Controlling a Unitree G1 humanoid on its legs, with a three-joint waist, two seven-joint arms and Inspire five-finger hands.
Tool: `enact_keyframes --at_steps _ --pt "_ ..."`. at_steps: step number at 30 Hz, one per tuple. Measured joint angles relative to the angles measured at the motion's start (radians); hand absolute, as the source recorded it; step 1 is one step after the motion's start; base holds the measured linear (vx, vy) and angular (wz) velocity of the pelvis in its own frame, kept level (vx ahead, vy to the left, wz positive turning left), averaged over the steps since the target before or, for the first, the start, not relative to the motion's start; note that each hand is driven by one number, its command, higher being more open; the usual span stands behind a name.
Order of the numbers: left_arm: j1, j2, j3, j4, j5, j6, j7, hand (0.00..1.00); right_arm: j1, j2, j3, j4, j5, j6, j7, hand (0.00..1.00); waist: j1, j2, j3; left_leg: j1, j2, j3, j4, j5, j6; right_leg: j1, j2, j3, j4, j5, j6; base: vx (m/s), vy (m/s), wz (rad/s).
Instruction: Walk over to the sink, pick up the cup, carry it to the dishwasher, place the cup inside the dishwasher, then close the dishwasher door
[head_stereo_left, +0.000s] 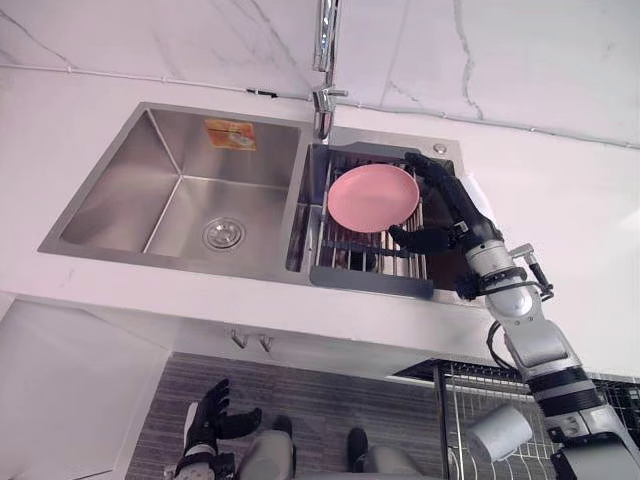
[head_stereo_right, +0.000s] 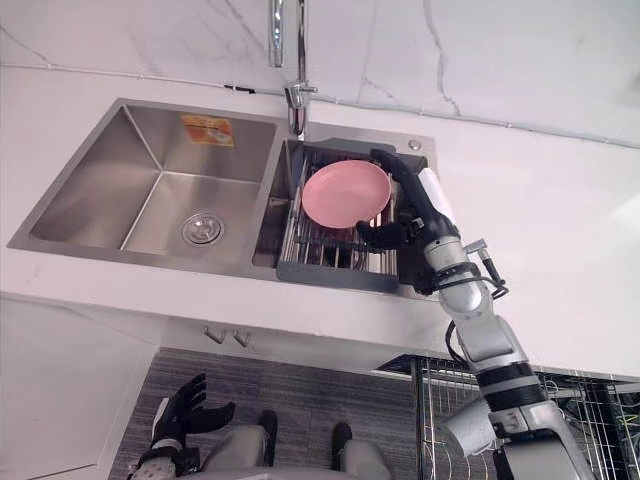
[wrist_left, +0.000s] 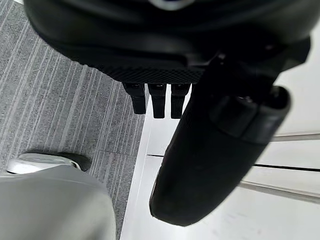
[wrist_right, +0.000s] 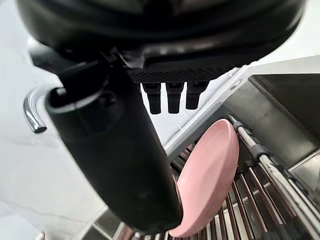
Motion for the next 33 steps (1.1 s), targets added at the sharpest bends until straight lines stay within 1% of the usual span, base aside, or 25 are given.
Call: enact_keyframes --at_steps 5,6,8,11,12,13,14,16,19,22,24,26,27,29,30,33 --pt "-0.011 0.010 -0.024 0.008 0.001 -0.001 -0.007 0.90 -0.010 0.000 0.044 0.068 -0.146 0.002 -0.002 0.90 -0.002 0.000 -0.001 0.002 -0.016 -0.021 -0.037 0.038 0.002 0.009 -0.014 -0.025 -0.028 0.022 0.006 -0.05 0.009 0.17" --pt "-0.012 0.010 -0.024 0.011 0.000 -0.001 -0.007 0.90 -0.012 0.000 0.059 0.095 -0.198 0.009 -0.002 0.90 0.000 0.000 -0.001 0.002 -0.019 -0.028 -0.043 0.047 0.003 0.011 -0.017 -0.031 -0.031 0.025 0.007 -0.09 -0.001 0.15" --pt "-0.016 0.011 -0.024 0.018 0.001 -0.001 -0.007 0.90 -0.016 0.001 0.073 0.124 -0.253 0.025 -0.009 0.90 -0.001 0.000 -0.001 0.002 -0.023 -0.041 -0.065 0.065 0.005 0.010 -0.020 -0.043 -0.038 0.034 0.008 -0.11 -0.005 0.20" --pt "-0.021 0.014 -0.024 0.034 0.000 -0.002 -0.005 0.90 -0.054 0.001 0.073 0.162 -0.316 0.044 -0.038 0.90 -0.003 0.001 -0.001 -0.001 -0.024 -0.058 -0.105 0.070 0.006 -0.006 -0.020 -0.055 -0.039 0.034 0.007 -0.13 -0.005 0.16" --pt "-0.022 0.014 -0.024 0.035 0.001 -0.001 -0.003 0.90 -0.066 0.002 0.073 0.176 -0.330 0.049 -0.045 0.90 -0.002 0.001 -0.001 -0.004 -0.025 -0.059 -0.117 0.082 0.005 -0.014 -0.020 -0.056 -0.039 0.037 0.004 -0.15 -0.003 0.09" --pt "-0.022 0.014 -0.024 0.036 0.000 -0.001 -0.001 0.90 -0.081 0.006 0.073 0.197 -0.347 0.051 -0.051 0.90 0.000 0.001 -0.001 -0.005 -0.025 -0.062 -0.127 0.089 0.002 -0.018 -0.021 -0.058 -0.039 0.039 0.002 -0.18 0.002 0.11" --pt "-0.022 0.013 -0.024 0.037 0.000 -0.001 0.004 0.90 -0.099 0.008 0.073 0.221 -0.383 0.066 -0.060 0.90 0.005 0.001 -0.001 -0.009 -0.025 -0.066 -0.138 0.097 -0.005 -0.023 -0.021 -0.063 -0.039 0.041 0.002 -0.15 0.005 0.10" --pt "-0.021 0.011 -0.024 0.038 0.000 0.000 0.005 0.90 -0.116 0.010 0.073 0.248 -0.420 0.077 -0.070 0.90 0.011 0.003 0.000 -0.012 -0.025 -0.067 -0.139 0.102 -0.008 -0.024 -0.020 -0.067 -0.041 0.038 0.001 -0.11 0.007 0.09" --pt "-0.021 0.006 -0.023 0.037 0.000 0.000 0.008 0.90 -0.155 0.036 0.073 0.307 -0.498 0.099 -0.117 0.90 0.013 0.007 0.003 -0.022 -0.024 -0.067 -0.153 0.105 -0.006 -0.037 -0.021 -0.070 -0.043 0.037 -0.002 -0.09 0.004 0.07" --pt "-0.025 0.001 -0.023 0.037 0.000 0.000 0.012 0.90 -0.193 0.052 0.068 0.370 -0.549 0.126 -0.144 0.90 0.018 0.013 0.006 -0.036 -0.024 -0.067 -0.164 0.110 -0.006 -0.054 -0.022 -0.071 -0.043 0.037 -0.002 -0.03 -0.004 0.06" --pt "-0.034 0.000 -0.023 0.037 -0.001 0.001 0.026 0.90 -0.220 0.054 0.068 0.433 -0.580 0.145 -0.152 0.90 0.027 0.018 0.009 -0.044 -0.023 -0.070 -0.175 0.133 -0.001 -0.061 -0.022 -0.077 -0.042 0.041 -0.004 0.04 -0.004 0.08" --pt "-0.036 0.000 -0.022 0.038 -0.001 0.001 0.033 0.90 -0.255 0.055 0.068 0.458 -0.593 0.145 -0.157 0.90 0.029 0.019 0.010 -0.046 -0.024 -0.072 -0.186 0.148 -0.003 -0.067 -0.022 -0.080 -0.043 0.049 -0.003 0.07 -0.009 0.04" --pt "-0.038 0.001 -0.022 0.037 -0.001 0.001 0.034 0.90 -0.284 0.055 0.069 0.482 -0.592 0.137 -0.138 0.30 0.027 0.019 0.011 -0.046 -0.024 -0.073 -0.191 0.154 -0.002 -0.069 -0.023 -0.081 -0.043 0.054 -0.001 0.05 -0.012 0.02" --pt "-0.049 0.002 -0.022 0.038 -0.002 0.001 0.041 0.90 -0.309 0.055 0.077 0.518 -0.591 0.113 -0.125 0.30 0.020 0.017 0.013 -0.046 -0.023 -0.075 -0.189 0.157 0.001 -0.069 -0.021 -0.085 -0.042 0.059 -0.003 0.02 -0.006 0.01" --pt "-0.069 -0.006 -0.024 0.037 -0.003 0.001 0.044 0.90 -0.338 0.055 0.081 0.547 -0.591 0.106 -0.123 0.30 0.019 0.022 0.017 -0.050 -0.022 -0.077 -0.191 0.156 -0.004 -0.070 -0.020 -0.088 -0.042 0.061 -0.003 -0.06 -0.011 0.02" --pt "-0.117 -0.023 -0.027 0.037 -0.003 -0.005 0.045 0.90 -0.414 0.055 0.110 0.625 -0.590 0.106 -0.114 0.30 0.019 0.027 0.028 -0.061 -0.017 -0.082 -0.203 0.161 -0.003 -0.078 -0.016 -0.092 -0.049 0.061 -0.009 -0.10 -0.007 0.06"
